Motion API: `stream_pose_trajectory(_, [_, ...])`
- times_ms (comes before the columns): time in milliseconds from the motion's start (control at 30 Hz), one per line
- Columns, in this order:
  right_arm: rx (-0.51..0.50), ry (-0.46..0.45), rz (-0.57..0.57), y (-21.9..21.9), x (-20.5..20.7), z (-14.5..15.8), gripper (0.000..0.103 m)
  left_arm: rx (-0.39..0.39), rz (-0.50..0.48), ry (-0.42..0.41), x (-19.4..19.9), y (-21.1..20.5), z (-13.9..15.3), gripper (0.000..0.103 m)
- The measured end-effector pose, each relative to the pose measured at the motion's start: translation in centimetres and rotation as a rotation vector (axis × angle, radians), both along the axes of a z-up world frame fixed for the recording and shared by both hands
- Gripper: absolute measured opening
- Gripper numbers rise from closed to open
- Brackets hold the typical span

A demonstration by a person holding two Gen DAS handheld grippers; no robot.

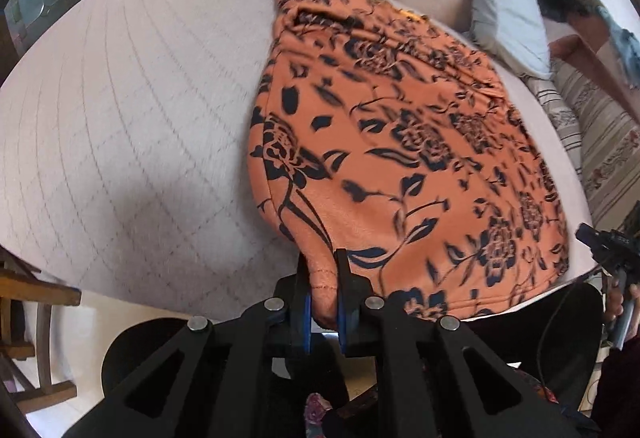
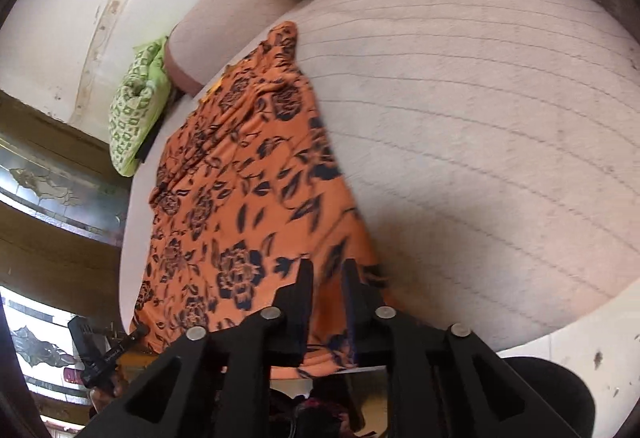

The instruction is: Fold small clothes

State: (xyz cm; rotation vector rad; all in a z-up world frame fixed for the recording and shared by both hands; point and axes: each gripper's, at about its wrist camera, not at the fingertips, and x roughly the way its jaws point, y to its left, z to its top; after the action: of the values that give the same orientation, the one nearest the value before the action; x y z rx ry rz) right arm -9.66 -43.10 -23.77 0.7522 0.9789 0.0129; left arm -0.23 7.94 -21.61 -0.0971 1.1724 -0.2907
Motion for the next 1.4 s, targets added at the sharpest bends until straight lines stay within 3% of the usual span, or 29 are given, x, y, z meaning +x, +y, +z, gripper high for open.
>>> stream_pose_trajectory(33, [-0.003,0.0,0.0,-0.2,0.0,-0.1,0.024,0.0,0.011,0.009,0.1,0.1,-0.3,0.01])
stream_pose_trajectory(67, [-0.002,-0.003,0.004,-0.3,0.0,-0.3,0.036,-0.004,0.017,0.015,0.1,0.2,-0.5,0.011])
stream_pose_trajectory(100, [-0.001,-0.002,0.007,-0.6,0.0,-0.6,0.064,-0.004,0.019,0.02,0.1,0.3,-0.7,0.017])
stream_pose_trajectory(133, [-0.003,-0.007,0.007,-0.8,0.2,-0.8,0.073,0.0,0.021,0.024,0.1,0.2,-0.9,0.021])
stream_pose_trajectory(167, [-0.002,-0.03,-0.001,-1.1,0.2,-0.9,0.074,0.007,0.021,0.03,0.2,0.1,-1.2,0.032])
stream_pose_trajectory(233, [0.051,-0.107,-0.004,-1.7,0.6,-0.9,0.074,0.009,0.022,0.036,0.2,-0.1,-1.6,0.043])
stream_pose_trajectory(267, [0.078,-0.125,0.004,-1.8,0.9,-1.0,0.074,0.004,0.02,0.041,0.2,-0.2,-1.9,0.043])
stream_pose_trajectory(367, [0.105,-0.107,0.011,-2.0,2.7,-2.5,0.069,-0.008,0.027,0.029,0.2,-0.1,-2.2,0.038])
stream_pose_trajectory(400, [0.148,-0.099,0.027,-1.9,3.2,-3.4,0.06,-0.011,0.021,0.023,0.2,-0.1,-2.2,0.018])
stream_pose_trajectory(433, [0.182,-0.086,0.051,-1.5,3.7,-4.0,0.055,-0.02,0.012,0.023,0.2,0.0,-2.2,0.01])
stream_pose_trajectory(500, [0.205,-0.06,0.111,-0.6,4.0,-4.4,0.028,-0.076,0.025,0.043,0.4,0.6,-2.5,0.01])
stream_pose_trajectory(667, [0.252,0.03,0.202,2.0,3.3,-5.2,0.013,-0.146,0.012,0.015,0.3,1.1,-1.8,0.009])
stream_pose_trajectory(767, [0.242,0.088,0.219,3.3,2.8,-5.7,0.013,-0.168,0.016,-0.006,0.5,1.6,-1.0,0.009])
stream_pose_trajectory(867, [0.257,0.09,0.207,3.6,2.7,-6.2,0.016,-0.128,0.0,0.003,1.0,1.0,-1.2,0.012])
stream_pose_trajectory(967, [0.287,0.079,0.168,3.4,2.6,-6.8,0.017,-0.115,0.023,0.044,1.3,0.6,-2.2,0.043])
stream_pose_trajectory(1000, [0.27,0.073,0.163,3.5,2.4,-6.6,0.013,-0.123,0.028,0.036,1.2,0.6,-2.2,0.044])
stream_pose_trajectory(1067, [0.222,0.062,0.146,4.1,2.1,-5.9,0.011,-0.099,0.019,0.024,1.1,0.2,-2.2,0.043])
stream_pose_trajectory(1133, [0.209,0.034,0.127,4.3,1.6,-5.1,0.01,-0.099,0.027,0.025,1.2,0.2,-2.2,0.018])
stream_pose_trajectory(1167, [0.22,0.021,0.117,4.3,1.4,-4.7,0.009,-0.127,0.031,0.044,1.4,0.4,-2.3,0.01])
stream_pose_trajectory(1400, [0.344,-0.084,0.092,4.2,0.8,-2.4,0.009,-0.193,0.049,0.009,1.2,1.1,-1.0,0.01])
